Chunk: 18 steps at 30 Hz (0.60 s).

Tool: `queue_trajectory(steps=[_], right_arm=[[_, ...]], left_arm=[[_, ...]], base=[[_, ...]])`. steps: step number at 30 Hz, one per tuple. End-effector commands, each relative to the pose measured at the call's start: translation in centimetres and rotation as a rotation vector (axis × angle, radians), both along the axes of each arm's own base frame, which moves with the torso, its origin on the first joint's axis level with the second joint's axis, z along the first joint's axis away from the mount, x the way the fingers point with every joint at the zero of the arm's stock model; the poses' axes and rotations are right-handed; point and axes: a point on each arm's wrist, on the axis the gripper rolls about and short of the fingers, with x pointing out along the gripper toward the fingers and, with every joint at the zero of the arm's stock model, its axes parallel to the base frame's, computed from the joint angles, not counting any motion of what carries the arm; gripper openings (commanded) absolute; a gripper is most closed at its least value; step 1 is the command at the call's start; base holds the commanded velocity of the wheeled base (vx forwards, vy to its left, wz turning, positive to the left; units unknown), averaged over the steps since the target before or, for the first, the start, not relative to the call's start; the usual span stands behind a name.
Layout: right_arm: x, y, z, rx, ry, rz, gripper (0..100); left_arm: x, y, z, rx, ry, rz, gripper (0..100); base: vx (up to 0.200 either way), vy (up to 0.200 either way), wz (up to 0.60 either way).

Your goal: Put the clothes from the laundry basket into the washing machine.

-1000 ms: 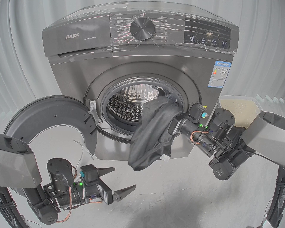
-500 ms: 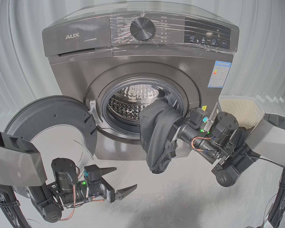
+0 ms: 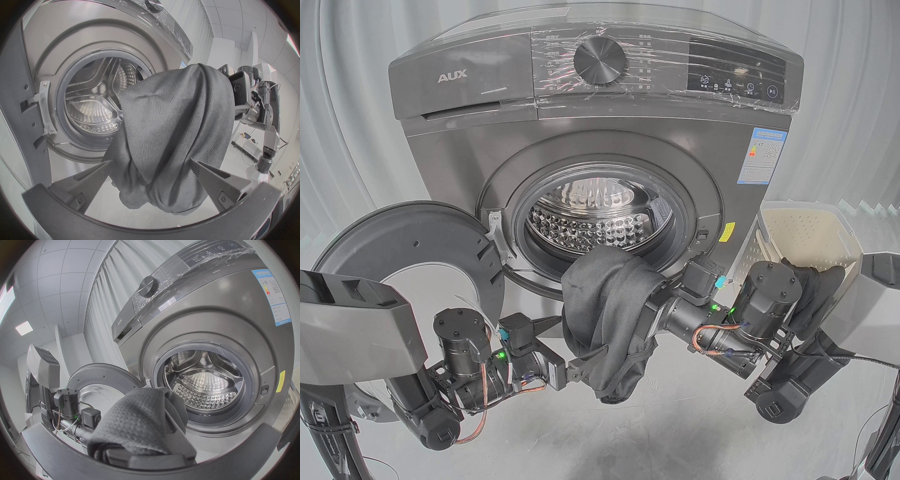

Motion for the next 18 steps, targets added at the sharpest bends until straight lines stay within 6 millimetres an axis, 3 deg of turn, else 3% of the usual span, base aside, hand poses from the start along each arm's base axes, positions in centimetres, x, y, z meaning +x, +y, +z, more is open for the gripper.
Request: queue_trajectory(steps=[1,18], right_arm=[[-0.2,0.1,0.0,0.000,0.000,0.007,0],[-2.9,0.5,-0.4,-0.024,0.040,0.071,0]], left_arm=[[0.5,-0.2,-0.8,0.008,0.014,0.002,100],[3.1,-1.4,-1.4,-0.019,-0.026,0.010,100]], base=[[0.000,0.000,0.00],[0.000,0.000,0.00]])
